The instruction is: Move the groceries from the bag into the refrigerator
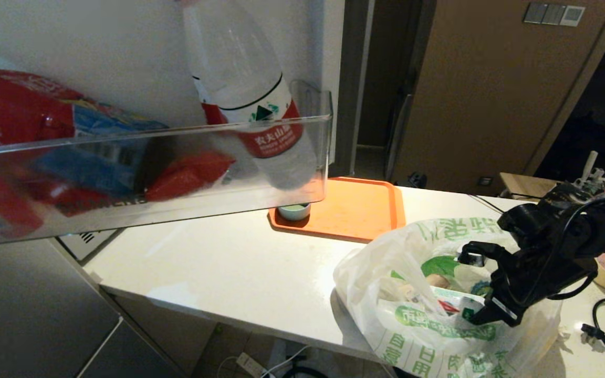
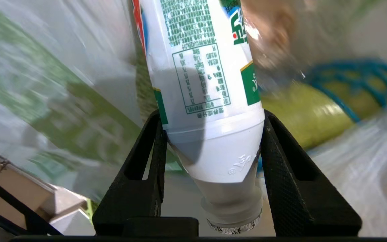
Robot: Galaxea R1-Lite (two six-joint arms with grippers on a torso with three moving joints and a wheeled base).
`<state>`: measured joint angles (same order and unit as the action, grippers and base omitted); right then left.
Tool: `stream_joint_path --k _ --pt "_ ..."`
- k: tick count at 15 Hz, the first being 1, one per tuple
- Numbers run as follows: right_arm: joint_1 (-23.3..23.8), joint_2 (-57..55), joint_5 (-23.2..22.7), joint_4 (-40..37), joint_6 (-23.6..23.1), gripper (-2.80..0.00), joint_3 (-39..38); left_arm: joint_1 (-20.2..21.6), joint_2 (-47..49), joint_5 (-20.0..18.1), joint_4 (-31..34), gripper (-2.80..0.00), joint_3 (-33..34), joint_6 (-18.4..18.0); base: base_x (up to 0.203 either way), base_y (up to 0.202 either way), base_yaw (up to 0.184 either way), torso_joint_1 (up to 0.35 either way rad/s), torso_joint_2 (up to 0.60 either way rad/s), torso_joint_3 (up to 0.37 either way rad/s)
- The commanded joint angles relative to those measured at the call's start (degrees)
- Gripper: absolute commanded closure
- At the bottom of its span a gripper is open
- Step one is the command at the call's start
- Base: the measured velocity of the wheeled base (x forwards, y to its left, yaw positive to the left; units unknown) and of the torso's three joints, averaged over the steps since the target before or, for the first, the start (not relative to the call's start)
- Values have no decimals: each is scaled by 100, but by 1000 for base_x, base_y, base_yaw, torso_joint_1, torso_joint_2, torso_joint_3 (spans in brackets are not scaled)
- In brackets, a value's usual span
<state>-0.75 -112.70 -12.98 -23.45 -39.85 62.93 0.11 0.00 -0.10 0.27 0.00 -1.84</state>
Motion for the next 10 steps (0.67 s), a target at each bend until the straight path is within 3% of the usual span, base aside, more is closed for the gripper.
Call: stream_joint_path --k 1,9,10 --pt "88 -6 -15 -10 -23 0 17 -2 9 1 0 0 0 -3 0 0 0 0 0 0" --pt "136 -578 -3 25 5 0 270 7 9 1 7 0 0 -1 0 0 0 0 0 0" --pt "136 -603 -2 25 2 -280 325 6 9 1 0 0 0 -1 0 0 0 0 0 0"
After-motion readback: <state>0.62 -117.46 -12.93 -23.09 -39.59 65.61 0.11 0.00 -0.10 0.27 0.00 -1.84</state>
